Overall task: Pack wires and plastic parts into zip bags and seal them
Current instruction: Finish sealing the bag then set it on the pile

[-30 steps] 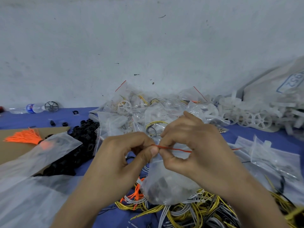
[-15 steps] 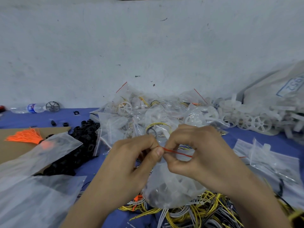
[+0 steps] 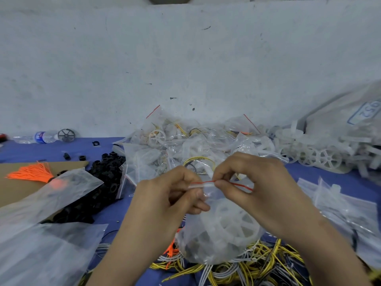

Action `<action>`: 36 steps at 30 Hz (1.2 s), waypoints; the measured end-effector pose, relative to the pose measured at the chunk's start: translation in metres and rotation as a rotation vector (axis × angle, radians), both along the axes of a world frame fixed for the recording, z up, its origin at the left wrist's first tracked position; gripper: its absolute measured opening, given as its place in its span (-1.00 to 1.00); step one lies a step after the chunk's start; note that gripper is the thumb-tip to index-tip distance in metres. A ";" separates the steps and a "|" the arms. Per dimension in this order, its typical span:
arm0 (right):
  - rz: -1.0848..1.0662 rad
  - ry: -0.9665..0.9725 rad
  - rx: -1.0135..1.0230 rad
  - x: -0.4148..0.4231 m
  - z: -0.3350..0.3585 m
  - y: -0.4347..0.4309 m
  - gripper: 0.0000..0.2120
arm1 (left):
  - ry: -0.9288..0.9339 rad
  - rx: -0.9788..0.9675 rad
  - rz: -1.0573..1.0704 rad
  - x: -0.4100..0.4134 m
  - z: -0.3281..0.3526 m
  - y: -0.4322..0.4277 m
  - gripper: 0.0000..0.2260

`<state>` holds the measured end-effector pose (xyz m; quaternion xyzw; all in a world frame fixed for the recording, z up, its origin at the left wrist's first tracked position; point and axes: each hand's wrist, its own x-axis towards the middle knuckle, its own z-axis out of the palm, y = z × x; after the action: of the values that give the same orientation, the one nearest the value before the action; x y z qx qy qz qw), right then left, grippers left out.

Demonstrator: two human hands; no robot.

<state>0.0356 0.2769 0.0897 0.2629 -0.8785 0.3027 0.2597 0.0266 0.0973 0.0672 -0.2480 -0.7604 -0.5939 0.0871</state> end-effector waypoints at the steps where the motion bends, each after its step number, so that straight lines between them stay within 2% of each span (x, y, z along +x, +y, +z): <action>1: 0.014 -0.009 -0.003 0.000 0.000 0.000 -0.87 | 0.006 0.000 0.015 -0.001 -0.001 0.000 -0.88; 6: 0.048 -0.039 0.035 0.003 0.001 0.001 -0.91 | 0.016 -0.016 0.037 -0.002 -0.003 0.002 -0.81; 13: 0.049 -0.061 0.042 0.004 0.002 -0.001 -0.99 | -0.009 -0.021 -0.030 -0.001 -0.001 -0.001 -0.83; 16: 0.043 -0.042 0.039 0.005 0.001 -0.003 -0.90 | 0.006 -0.051 -0.047 -0.001 -0.002 -0.003 -0.83; 21: 0.043 0.011 0.047 0.005 0.001 -0.004 -0.93 | 0.055 -0.060 -0.078 0.001 -0.002 -0.003 -0.85; 29: 0.151 -0.081 -0.036 0.007 0.004 -0.004 -0.97 | 0.015 -0.054 -0.166 0.001 0.000 -0.006 -0.76; 36: 0.135 -0.088 0.011 0.010 0.005 -0.005 -0.98 | 0.127 -0.130 -0.184 0.003 0.001 -0.007 -0.78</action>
<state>0.0456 0.2717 0.0947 0.3094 -0.8711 0.3258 0.1982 0.0295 0.0905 0.0678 -0.3588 -0.7644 -0.5318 0.0640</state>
